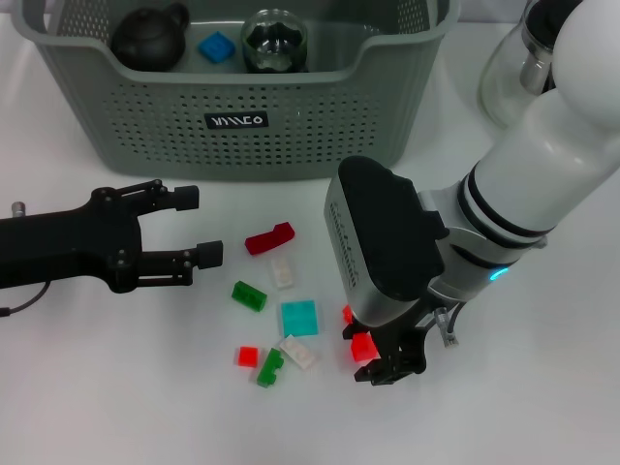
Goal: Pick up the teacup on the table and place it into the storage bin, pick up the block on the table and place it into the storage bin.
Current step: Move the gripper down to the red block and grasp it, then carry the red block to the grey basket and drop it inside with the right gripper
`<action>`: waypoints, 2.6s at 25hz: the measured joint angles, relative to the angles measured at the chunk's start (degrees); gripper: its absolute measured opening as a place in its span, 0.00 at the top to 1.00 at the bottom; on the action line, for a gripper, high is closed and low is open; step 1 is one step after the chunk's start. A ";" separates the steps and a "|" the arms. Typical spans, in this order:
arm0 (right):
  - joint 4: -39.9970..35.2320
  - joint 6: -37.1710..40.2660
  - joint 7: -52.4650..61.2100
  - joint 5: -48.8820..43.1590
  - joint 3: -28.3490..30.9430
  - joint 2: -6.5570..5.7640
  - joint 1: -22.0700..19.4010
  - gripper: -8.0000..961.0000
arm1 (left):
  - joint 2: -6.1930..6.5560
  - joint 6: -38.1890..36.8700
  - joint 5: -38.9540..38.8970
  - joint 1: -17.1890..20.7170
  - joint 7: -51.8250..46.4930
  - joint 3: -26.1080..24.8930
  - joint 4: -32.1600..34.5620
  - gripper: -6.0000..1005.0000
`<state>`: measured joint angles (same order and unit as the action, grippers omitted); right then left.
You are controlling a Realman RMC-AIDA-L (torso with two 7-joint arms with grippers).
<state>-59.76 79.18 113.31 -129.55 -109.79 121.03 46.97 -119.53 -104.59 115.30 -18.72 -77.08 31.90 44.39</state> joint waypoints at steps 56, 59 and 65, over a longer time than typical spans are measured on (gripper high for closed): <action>17.51 -21.22 4.03 -7.58 48.77 -2.51 25.54 0.77 | -0.10 1.60 0.32 -1.69 1.33 0.05 -0.09 0.13; 22.86 -25.97 2.18 -7.61 48.39 -1.97 26.40 0.77 | -0.11 1.62 0.32 -1.88 1.32 -0.03 -0.09 0.13; 25.53 -28.21 2.51 -7.82 45.11 -0.98 25.84 0.77 | -0.09 1.99 0.36 -2.40 1.32 0.14 -0.10 0.13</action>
<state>-34.23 50.98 115.82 -137.36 -64.68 120.04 72.81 -119.62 -102.60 115.66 -21.12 -75.76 32.05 44.29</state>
